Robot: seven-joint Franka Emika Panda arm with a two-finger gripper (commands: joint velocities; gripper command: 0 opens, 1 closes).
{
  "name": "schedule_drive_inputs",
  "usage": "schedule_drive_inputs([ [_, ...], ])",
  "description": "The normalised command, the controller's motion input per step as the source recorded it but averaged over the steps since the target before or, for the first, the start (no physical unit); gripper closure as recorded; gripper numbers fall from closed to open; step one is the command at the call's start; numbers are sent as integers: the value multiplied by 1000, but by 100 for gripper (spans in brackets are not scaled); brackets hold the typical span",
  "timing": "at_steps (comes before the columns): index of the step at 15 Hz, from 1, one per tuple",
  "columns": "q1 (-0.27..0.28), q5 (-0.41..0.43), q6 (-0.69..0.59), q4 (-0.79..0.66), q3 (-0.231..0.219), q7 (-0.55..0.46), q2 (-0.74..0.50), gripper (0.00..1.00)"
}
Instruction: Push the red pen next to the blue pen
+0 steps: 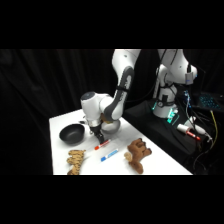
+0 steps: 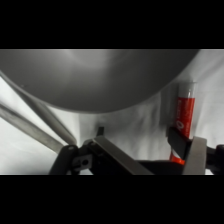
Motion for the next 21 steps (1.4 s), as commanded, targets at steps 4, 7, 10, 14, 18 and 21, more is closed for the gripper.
schedule_drive_inputs([
  [4,159,4,97,-148,60,107,-88,0],
  [7,178,-32,91,-189,44,109,-119,0],
  [10,160,-93,66,-178,-11,115,-146,0],
  [14,83,-105,-61,-199,-18,71,-272,0],
  [18,-4,-50,-222,-259,51,-14,-464,0],
  [21,-12,-69,-292,-260,43,-35,-538,0],
])
